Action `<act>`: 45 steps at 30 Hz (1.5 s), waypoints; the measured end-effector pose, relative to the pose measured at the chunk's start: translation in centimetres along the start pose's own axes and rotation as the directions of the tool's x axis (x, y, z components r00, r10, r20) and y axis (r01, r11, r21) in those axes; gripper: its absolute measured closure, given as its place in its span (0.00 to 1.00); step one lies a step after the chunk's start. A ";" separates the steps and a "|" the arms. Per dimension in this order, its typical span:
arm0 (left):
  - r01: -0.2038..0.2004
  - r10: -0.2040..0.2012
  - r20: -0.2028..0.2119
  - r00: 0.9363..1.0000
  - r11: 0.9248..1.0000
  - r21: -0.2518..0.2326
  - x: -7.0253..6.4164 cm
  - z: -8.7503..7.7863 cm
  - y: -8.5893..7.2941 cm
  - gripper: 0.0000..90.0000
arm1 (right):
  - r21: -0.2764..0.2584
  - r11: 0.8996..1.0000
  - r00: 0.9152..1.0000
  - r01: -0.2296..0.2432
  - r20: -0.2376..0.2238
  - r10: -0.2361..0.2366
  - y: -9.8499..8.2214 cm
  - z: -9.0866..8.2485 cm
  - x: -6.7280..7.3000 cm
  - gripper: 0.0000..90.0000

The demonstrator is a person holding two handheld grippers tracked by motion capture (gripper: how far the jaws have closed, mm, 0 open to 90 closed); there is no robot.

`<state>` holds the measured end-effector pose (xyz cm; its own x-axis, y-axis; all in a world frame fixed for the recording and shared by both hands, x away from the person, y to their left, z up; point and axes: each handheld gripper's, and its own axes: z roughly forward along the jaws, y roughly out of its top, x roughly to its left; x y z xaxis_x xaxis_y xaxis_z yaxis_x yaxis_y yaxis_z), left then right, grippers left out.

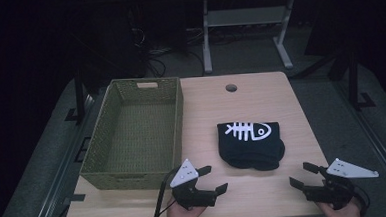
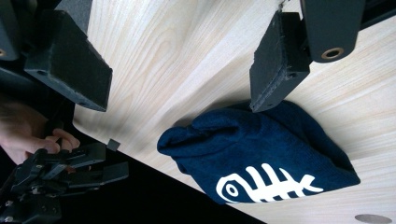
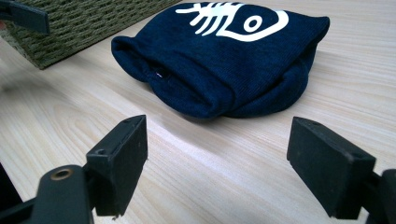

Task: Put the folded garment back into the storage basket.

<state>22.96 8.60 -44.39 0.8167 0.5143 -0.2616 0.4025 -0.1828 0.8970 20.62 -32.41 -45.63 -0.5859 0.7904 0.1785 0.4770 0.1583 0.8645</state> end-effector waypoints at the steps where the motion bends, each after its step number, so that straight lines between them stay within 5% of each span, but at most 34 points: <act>1: 0.000 0.000 0.000 1.000 1.000 0.000 0.0 0.0 0.0 0.23 | 0.000 1.000 1.000 0.000 0.000 0.000 0.0 0.0 0.0 0.22; 13: 0.014 -0.014 -0.004 1.000 1.000 -0.008 0.1 0.7 0.3 0.23 | 0.030 0.999 0.999 -0.031 -0.008 0.031 0.6 -0.1 -0.7 0.18; 20: -0.006 0.005 -0.005 1.000 1.000 -0.022 -0.1 0.9 2.0 0.24 | 0.021 0.999 0.999 -0.045 -0.008 0.045 2.1 -0.7 -1.6 0.17; 28: 0.005 -0.005 0.009 1.000 1.000 -0.023 -0.2 2.8 4.6 0.24 | 0.006 1.000 1.000 -0.030 0.004 0.030 3.8 -1.4 -2.1 0.17; 45: 0.006 -0.006 0.002 1.000 1.000 -0.012 -0.2 5.0 6.9 0.25 | 0.025 0.999 1.000 -0.021 -0.015 0.022 5.3 0.3 -2.3 0.17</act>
<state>27.59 3.05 -39.91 0.8151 0.5137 -0.2677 0.4025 -0.1699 0.8995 24.66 -33.20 -41.63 -0.5854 0.7845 0.2043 0.5055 0.1563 0.8485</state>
